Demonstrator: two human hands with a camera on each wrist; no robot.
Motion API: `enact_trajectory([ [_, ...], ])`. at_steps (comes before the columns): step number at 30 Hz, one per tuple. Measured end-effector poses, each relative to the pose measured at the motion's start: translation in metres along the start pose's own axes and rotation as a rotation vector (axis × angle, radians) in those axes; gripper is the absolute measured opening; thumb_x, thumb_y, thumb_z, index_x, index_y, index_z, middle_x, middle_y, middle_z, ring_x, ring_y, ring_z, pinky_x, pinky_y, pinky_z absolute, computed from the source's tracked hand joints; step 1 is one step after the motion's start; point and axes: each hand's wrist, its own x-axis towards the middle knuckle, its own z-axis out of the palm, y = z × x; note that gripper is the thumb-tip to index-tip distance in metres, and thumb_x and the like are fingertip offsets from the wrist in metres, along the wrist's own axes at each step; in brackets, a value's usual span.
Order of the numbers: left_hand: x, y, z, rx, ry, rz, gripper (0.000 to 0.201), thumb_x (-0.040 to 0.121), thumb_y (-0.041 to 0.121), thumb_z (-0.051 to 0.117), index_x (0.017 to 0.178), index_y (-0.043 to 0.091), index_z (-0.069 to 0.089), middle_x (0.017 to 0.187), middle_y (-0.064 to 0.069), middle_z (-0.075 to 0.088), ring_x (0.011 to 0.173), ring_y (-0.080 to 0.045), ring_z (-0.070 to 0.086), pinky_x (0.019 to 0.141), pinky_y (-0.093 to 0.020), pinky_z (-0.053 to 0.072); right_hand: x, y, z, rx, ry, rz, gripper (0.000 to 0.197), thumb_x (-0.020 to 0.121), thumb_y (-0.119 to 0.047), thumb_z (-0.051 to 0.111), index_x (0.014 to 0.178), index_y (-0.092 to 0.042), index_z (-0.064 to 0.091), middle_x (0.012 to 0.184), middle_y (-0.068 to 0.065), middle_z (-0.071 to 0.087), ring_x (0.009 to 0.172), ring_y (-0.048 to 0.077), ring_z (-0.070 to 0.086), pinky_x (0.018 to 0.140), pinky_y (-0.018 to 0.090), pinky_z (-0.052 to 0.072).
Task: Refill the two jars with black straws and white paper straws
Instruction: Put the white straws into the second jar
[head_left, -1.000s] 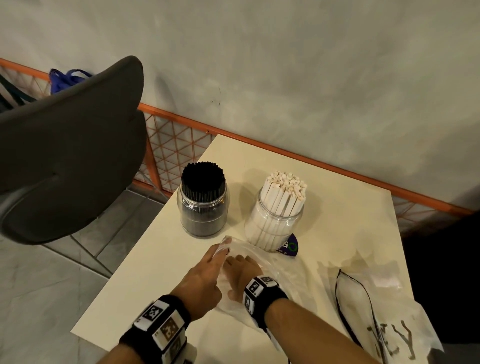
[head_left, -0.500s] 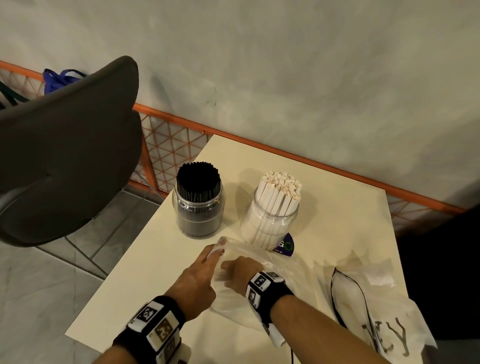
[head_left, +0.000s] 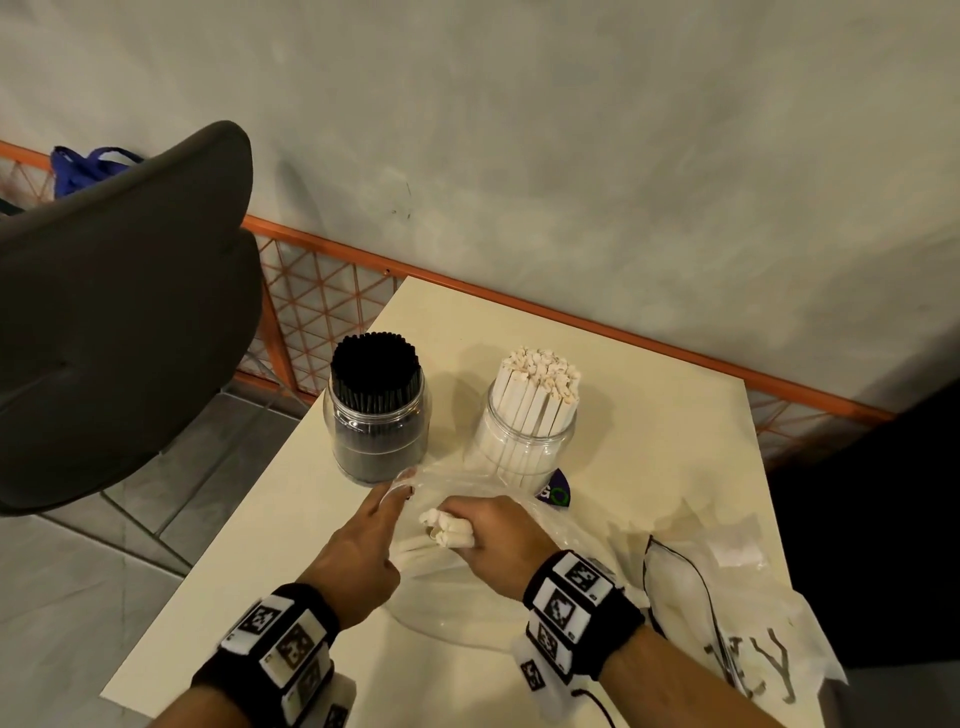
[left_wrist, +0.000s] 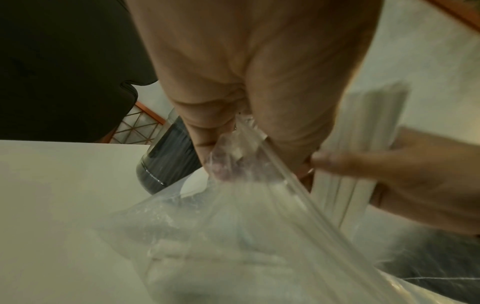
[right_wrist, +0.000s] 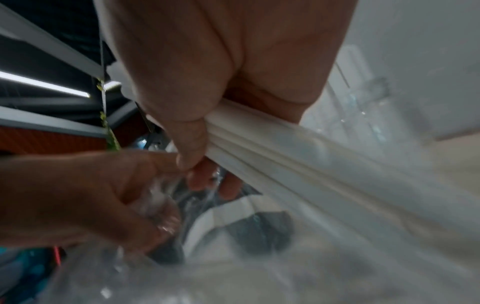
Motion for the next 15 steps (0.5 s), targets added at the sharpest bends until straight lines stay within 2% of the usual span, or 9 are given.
enact_trajectory([
  [2, 0.001, -0.002, 0.0, -0.007, -0.006, 0.005, 0.088, 0.072, -0.003, 0.05, 0.142, 0.037, 0.017, 0.152, 0.018, 0.017, 0.088, -0.017, 0.051, 0.074, -0.02, 0.043, -0.007, -0.019, -0.007, 0.165, 0.065, -0.069, 0.013, 0.092, -0.019, 0.063, 0.101, -0.028, 0.064, 0.094, -0.012, 0.07, 0.09, 0.007, 0.067, 0.082, 0.033, 0.055],
  [4, 0.001, -0.002, 0.0, -0.008, -0.005, -0.001, 0.089, 0.072, -0.004, 0.049, 0.143, 0.038, 0.015, 0.153, 0.02, 0.014, 0.093, -0.021, 0.053, 0.074, -0.019, 0.04, -0.012, -0.044, -0.02, 0.357, 0.164, -0.093, 0.016, 0.093, -0.017, 0.065, 0.096, -0.032, 0.059, 0.083, -0.017, 0.065, 0.081, 0.001, 0.064, 0.076, 0.025, 0.055],
  [6, 0.0, -0.001, 0.0, -0.001, -0.013, 0.005, 0.089, 0.072, -0.005, 0.047, 0.143, 0.038, 0.015, 0.152, 0.022, 0.012, 0.103, -0.023, 0.054, 0.076, -0.018, 0.039, -0.014, -0.069, -0.043, 0.524, 0.313, -0.102, 0.015, 0.091, -0.014, 0.068, 0.088, -0.024, 0.057, 0.072, -0.011, 0.062, 0.068, 0.006, 0.061, 0.068, 0.023, 0.054],
  [8, -0.001, -0.001, 0.0, 0.003, -0.017, 0.024, 0.088, 0.071, -0.005, 0.046, 0.142, 0.038, 0.016, 0.151, 0.025, 0.013, 0.091, -0.015, 0.051, 0.074, -0.014, 0.038, -0.012, -0.088, -0.073, 0.645, 0.474, -0.169, 0.017, 0.089, -0.004, 0.068, 0.079, -0.01, 0.055, 0.064, -0.002, 0.057, 0.06, 0.015, 0.057, 0.063, 0.028, 0.052],
  [9, -0.001, -0.002, 0.0, 0.001, -0.017, 0.029, 0.088, 0.07, -0.006, 0.045, 0.14, 0.039, 0.017, 0.15, 0.027, 0.014, 0.085, -0.012, 0.047, 0.072, -0.012, 0.037, -0.01, -0.095, -0.089, 0.695, 0.551, -0.212, 0.019, 0.087, 0.001, 0.068, 0.076, -0.008, 0.055, 0.062, 0.004, 0.056, 0.056, 0.018, 0.056, 0.062, 0.03, 0.051],
  [12, -0.002, -0.003, -0.001, 0.004, -0.017, 0.02, 0.089, 0.069, -0.006, 0.044, 0.138, 0.043, 0.017, 0.146, 0.033, 0.014, 0.08, -0.01, 0.049, 0.066, -0.011, 0.039, 0.001, -0.1, -0.138, 0.87, 0.74, -0.294, 0.028, 0.086, 0.006, 0.068, 0.074, -0.017, 0.056, 0.064, 0.004, 0.059, 0.054, 0.024, 0.06, 0.062, 0.037, 0.054],
  [14, -0.003, -0.003, 0.0, -0.002, -0.021, 0.018, 0.089, 0.068, -0.006, 0.042, 0.139, 0.042, 0.017, 0.144, 0.038, 0.009, 0.088, -0.008, 0.054, 0.072, -0.016, 0.046, 0.013, -0.09, -0.161, 0.933, 0.811, -0.295, 0.026, 0.087, 0.005, 0.067, 0.078, -0.014, 0.052, 0.07, 0.005, 0.059, 0.058, 0.027, 0.063, 0.066, 0.04, 0.055],
  [15, -0.003, -0.003, 0.0, -0.004, -0.016, 0.028, 0.089, 0.068, -0.007, 0.041, 0.139, 0.04, 0.018, 0.145, 0.039, 0.006, 0.098, -0.008, 0.055, 0.079, -0.021, 0.049, 0.021, -0.081, -0.168, 0.94, 0.831, -0.268, 0.025, 0.087, 0.005, 0.067, 0.08, -0.012, 0.051, 0.072, 0.005, 0.058, 0.061, 0.029, 0.063, 0.069, 0.042, 0.055],
])
